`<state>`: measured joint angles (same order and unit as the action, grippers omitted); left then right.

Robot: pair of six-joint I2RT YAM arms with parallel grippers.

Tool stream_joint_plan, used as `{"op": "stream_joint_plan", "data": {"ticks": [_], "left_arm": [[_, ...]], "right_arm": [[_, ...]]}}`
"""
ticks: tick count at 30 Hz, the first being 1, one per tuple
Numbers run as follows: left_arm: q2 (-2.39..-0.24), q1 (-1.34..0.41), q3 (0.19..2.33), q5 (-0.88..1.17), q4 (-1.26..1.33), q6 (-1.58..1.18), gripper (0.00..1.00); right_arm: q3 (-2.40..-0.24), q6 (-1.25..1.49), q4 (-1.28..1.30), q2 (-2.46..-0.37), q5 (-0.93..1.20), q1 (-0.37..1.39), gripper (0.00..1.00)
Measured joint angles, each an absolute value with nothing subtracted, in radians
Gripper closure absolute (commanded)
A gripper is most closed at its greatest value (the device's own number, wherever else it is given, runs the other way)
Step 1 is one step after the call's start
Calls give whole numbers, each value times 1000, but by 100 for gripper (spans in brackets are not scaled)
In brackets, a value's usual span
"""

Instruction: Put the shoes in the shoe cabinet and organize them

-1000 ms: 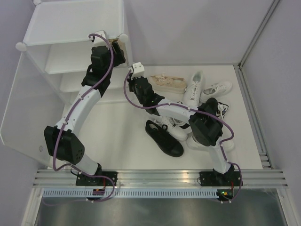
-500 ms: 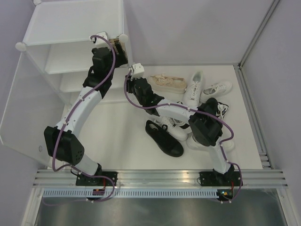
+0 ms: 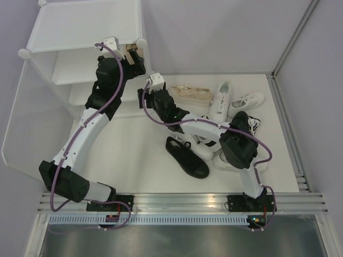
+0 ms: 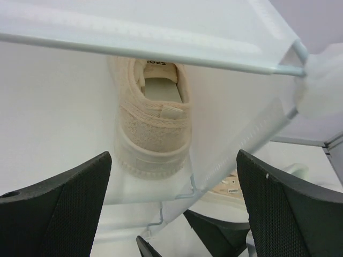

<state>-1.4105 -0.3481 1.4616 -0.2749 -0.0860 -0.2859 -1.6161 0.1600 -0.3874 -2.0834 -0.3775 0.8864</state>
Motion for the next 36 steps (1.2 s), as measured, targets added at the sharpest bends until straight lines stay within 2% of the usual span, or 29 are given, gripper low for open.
{"op": "stream_joint_plan", "data": {"ticks": [6, 8, 14, 17, 20, 25, 29, 36], "left_arm": [[-1311, -349, 1452, -231, -197, -287, 0], [-1275, -349, 1449, -217, -254, -287, 0], [-1091, -349, 1356, -172, -441, -299, 0], [-1004, -349, 1242, -136, -458, -302, 0], [-924, -350, 1101, -102, -513, -302, 0], [-835, -350, 915, -80, -544, -301, 0], [-763, -351, 806, -57, -514, -301, 0], [-739, -351, 753, -54, -464, -287, 0]], "right_arm": [[-1560, 152, -352, -1985, -358, 886, 4], [-1536, 150, -323, -1938, -349, 886, 3], [-1452, 141, -173, -1755, -337, 886, 4], [-1394, 146, -124, -1674, -328, 862, 7], [-1358, 150, -47, -1629, -317, 786, 14], [-1367, 152, 63, -1672, -257, 596, 14], [-1420, 133, 124, -1790, -207, 457, 14], [-1586, 69, 212, -2041, -47, 331, 17]]}}
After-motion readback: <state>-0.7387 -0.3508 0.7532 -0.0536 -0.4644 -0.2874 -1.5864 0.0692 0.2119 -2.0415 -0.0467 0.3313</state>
